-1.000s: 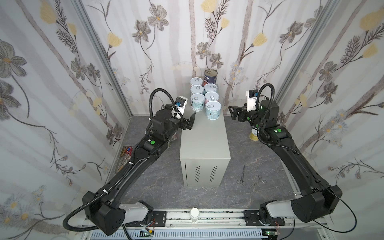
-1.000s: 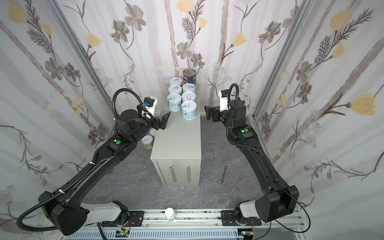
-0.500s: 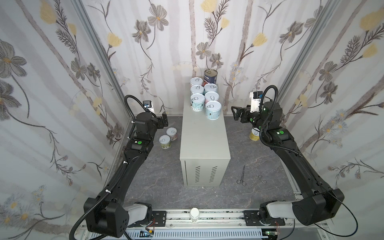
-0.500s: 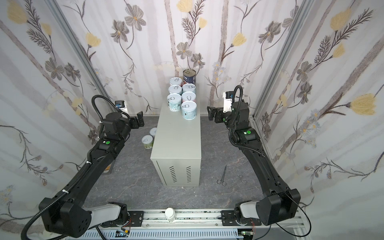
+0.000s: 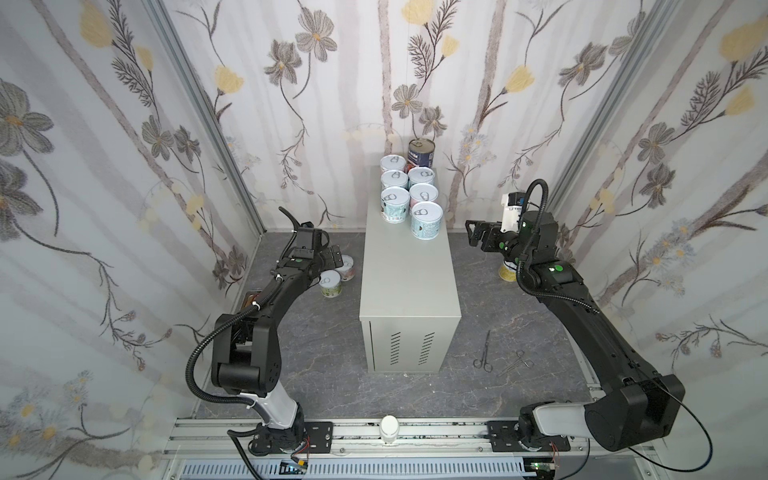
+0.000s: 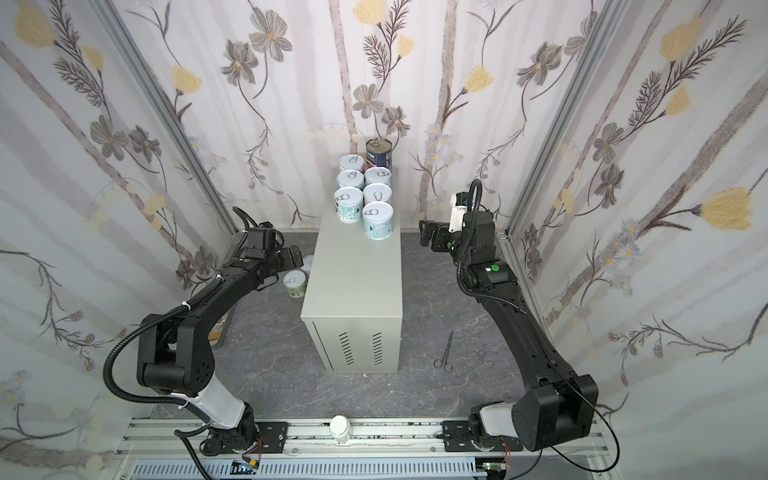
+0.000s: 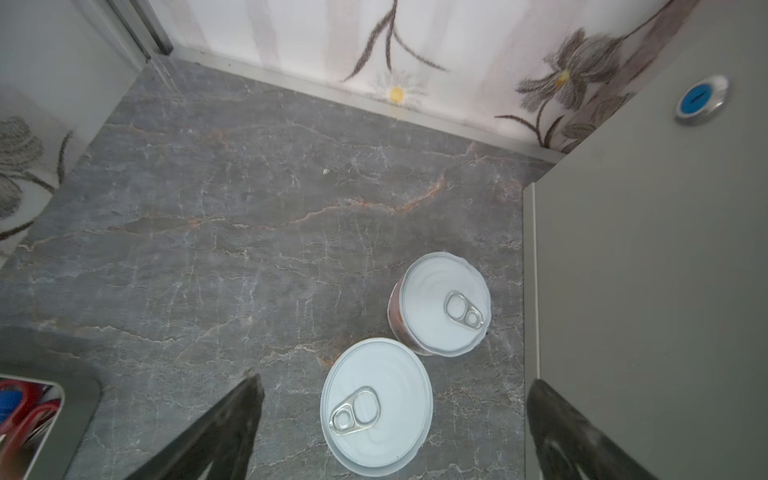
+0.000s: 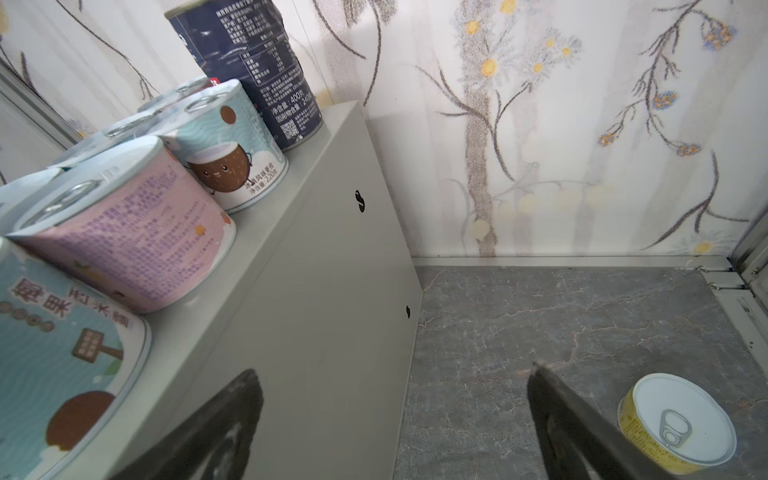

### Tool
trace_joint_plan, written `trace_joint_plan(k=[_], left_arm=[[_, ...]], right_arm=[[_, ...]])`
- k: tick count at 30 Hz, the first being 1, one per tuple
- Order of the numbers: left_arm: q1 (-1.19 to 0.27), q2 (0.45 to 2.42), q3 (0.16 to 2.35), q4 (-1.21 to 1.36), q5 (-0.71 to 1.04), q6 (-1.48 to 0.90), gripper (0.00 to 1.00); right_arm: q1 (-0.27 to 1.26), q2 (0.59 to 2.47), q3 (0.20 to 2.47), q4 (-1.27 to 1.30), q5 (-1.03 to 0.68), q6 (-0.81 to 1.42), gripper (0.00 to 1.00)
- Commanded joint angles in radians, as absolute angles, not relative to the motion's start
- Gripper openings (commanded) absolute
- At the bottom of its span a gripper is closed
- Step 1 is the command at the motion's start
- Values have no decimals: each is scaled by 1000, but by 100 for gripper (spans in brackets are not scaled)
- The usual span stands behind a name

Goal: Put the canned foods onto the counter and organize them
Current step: 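Draw both grippers back and lower the left gripper toward the floor cans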

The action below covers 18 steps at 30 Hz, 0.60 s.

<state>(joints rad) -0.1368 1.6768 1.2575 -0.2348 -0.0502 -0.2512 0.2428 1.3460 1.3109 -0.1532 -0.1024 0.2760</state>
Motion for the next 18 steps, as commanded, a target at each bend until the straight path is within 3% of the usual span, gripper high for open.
trace_joint_plan(k=[1, 18], left_arm=[[-137, 1703, 1247, -235, -67, -273, 100], [-162, 1837, 1220, -220, -82, -258, 100]], right_arm=[[244, 1324, 1297, -124, -97, 294, 100], [236, 1354, 1283, -133, -118, 284, 100]])
